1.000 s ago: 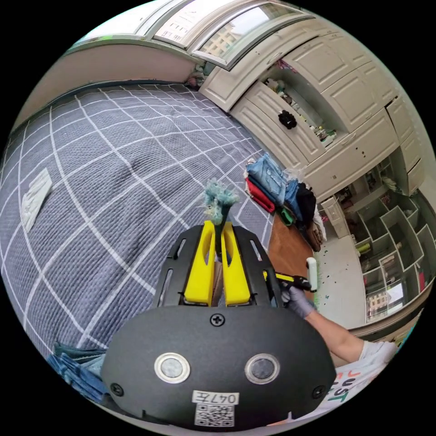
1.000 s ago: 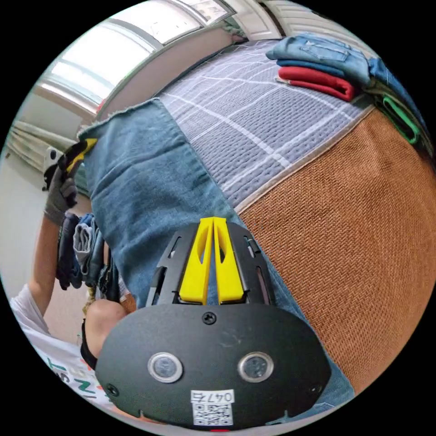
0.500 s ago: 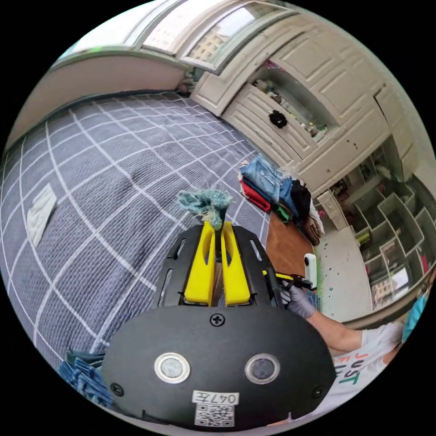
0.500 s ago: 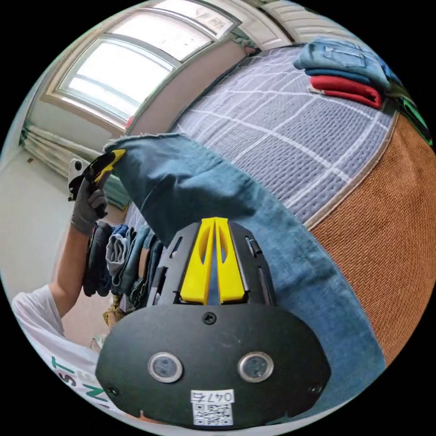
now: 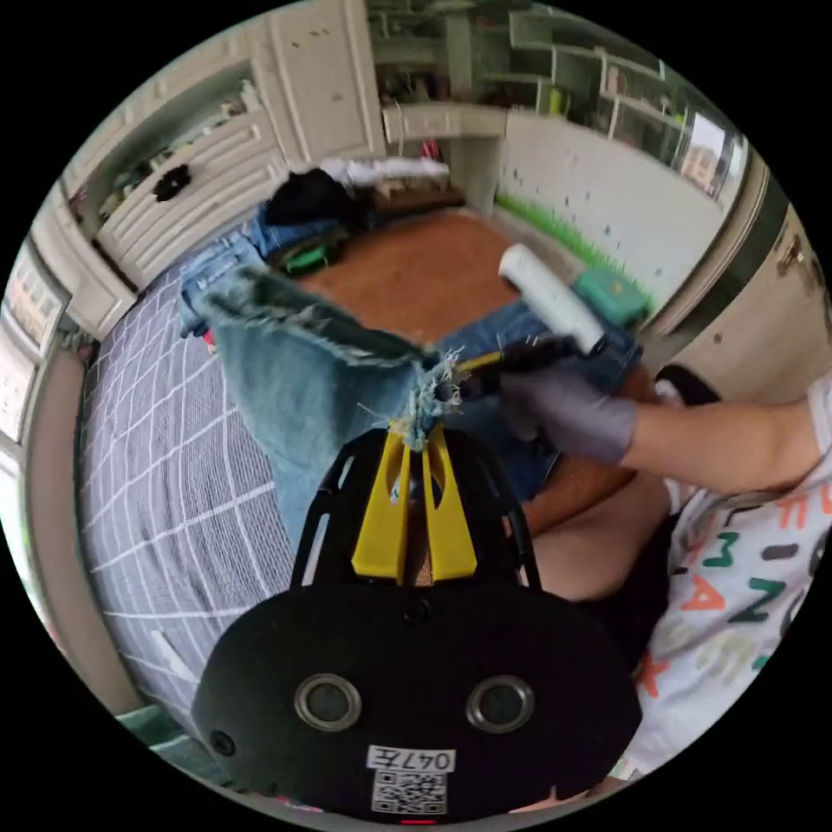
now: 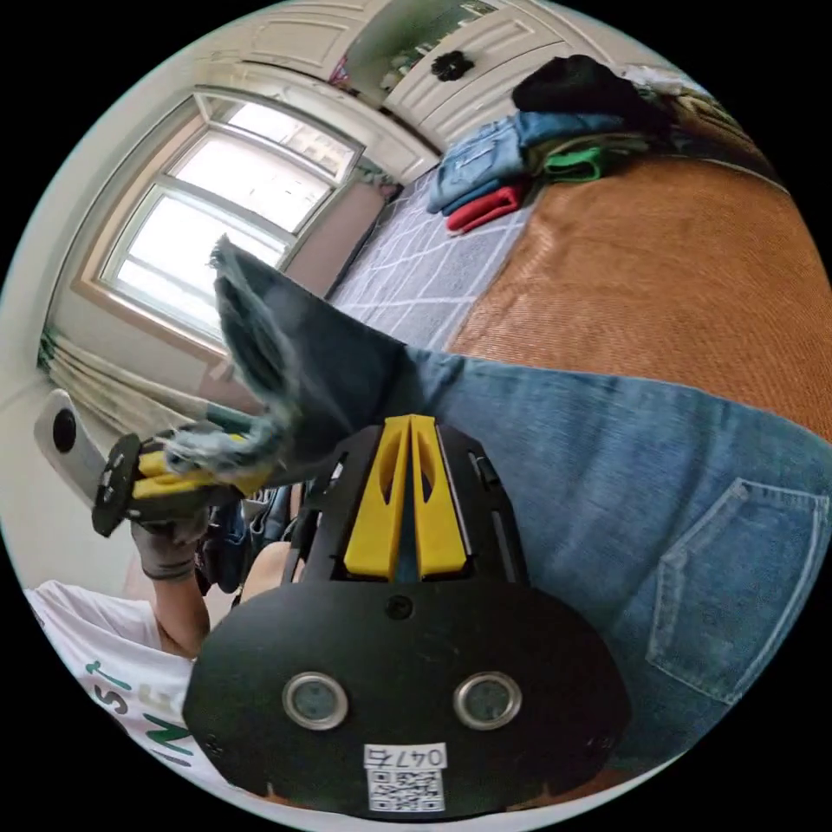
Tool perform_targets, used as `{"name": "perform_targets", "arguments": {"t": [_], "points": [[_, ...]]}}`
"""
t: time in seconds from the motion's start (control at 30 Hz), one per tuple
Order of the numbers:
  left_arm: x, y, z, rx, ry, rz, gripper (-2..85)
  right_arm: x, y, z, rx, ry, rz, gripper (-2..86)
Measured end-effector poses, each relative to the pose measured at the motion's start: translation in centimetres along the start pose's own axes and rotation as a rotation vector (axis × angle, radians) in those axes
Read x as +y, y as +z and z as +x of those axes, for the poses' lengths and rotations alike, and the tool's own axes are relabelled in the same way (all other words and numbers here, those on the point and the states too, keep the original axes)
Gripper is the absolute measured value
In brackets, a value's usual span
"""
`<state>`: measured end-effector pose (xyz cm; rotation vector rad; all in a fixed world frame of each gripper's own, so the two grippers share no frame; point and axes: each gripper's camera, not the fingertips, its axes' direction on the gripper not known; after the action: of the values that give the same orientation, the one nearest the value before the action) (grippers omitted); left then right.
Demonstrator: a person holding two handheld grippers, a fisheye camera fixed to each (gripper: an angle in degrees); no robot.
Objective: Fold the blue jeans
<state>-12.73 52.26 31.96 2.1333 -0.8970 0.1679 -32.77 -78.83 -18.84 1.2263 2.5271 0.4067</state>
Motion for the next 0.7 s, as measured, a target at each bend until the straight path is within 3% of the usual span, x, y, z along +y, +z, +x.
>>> {"name": "perform_targets", "arguments": {"t": [0.07, 0.13, 0.23, 0.4, 0.7], "points": [[-4.6, 3.9, 4.9, -0.128, 0.068, -0.243, -0.8, 2.3, -3.4, 3.2, 0.091, 0.086, 0.001, -1.1], [-7.0, 5.9, 6.9, -0.131, 0.097, -0.377, -0.8, 4.3, -5.4, 5.1, 0.131, 0.145, 0.019, -0.8], [-9.7, 5.5, 9.9, -0.168, 0.158, -0.464, -0.8, 7.5, -8.4, 7.1, 0.105, 0.223, 0.102, 0.7], [-12.0, 0.0, 12.3, -0.237, 0.165, -0.410, -0.8, 9.5, -9.1, 8.2, 0.012, 0.234, 0.092, 3.3], [-14.3, -12.2, 7.7, 0.026, -0.183, -0.190, -0.8, 6.9, -2.5, 9.8, -0.053, 0.292, -0.101, 8.2]]}}
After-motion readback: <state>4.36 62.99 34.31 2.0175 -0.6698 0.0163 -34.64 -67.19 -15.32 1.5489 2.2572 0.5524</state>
